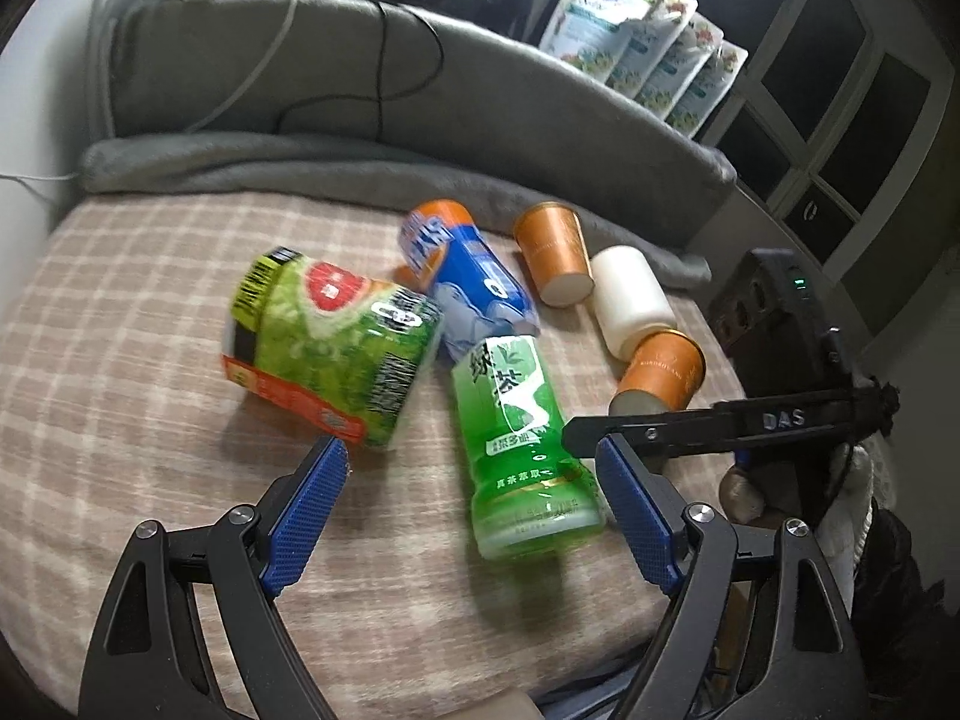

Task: Flip cup upright
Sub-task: 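Lift the green tea bottle with the right gripper and lay it down near the left gripper, then grasp the green tea bottle with the left gripper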

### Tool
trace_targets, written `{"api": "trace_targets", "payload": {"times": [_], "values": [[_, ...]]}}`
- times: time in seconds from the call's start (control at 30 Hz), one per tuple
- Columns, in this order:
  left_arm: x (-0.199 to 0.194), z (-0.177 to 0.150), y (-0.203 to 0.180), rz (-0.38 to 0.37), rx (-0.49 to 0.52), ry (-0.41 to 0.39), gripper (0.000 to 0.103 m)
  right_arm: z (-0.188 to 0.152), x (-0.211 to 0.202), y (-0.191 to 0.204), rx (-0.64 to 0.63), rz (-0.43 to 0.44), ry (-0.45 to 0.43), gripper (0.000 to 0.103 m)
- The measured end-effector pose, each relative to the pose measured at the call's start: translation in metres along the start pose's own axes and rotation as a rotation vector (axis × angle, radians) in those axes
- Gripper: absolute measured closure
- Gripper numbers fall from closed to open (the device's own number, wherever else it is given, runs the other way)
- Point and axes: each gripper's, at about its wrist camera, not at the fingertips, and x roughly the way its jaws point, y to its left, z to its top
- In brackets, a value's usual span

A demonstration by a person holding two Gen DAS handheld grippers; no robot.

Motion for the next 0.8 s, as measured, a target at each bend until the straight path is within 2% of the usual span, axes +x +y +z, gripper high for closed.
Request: {"api": "trace_targets", "payload": {"times": [0.13,0.23,0.33,0.8], "values": [[0.014,0.009,-0.007,-0.02,0.023,0.043,0.02,-0.012,-0.031,0.003,-0.013,-0.042,-0.094,0.04],[0.028,0.016,-0.014,-0.037,0.044,0.087,0.02,-0.023,-0.052,0.0,-0.012,-0.034,-0.139,0.039],[0.043,0.021,-0.017,-0.029,0.052,0.13,0.026,-0.032,-0.068,-0.003,-0.01,-0.034,-0.168,0.039],[0.086,0.034,-0.025,0.006,0.077,0.241,0.029,-0.059,-0.101,0.017,-0.087,-0.09,-0.259,0.039]]}}
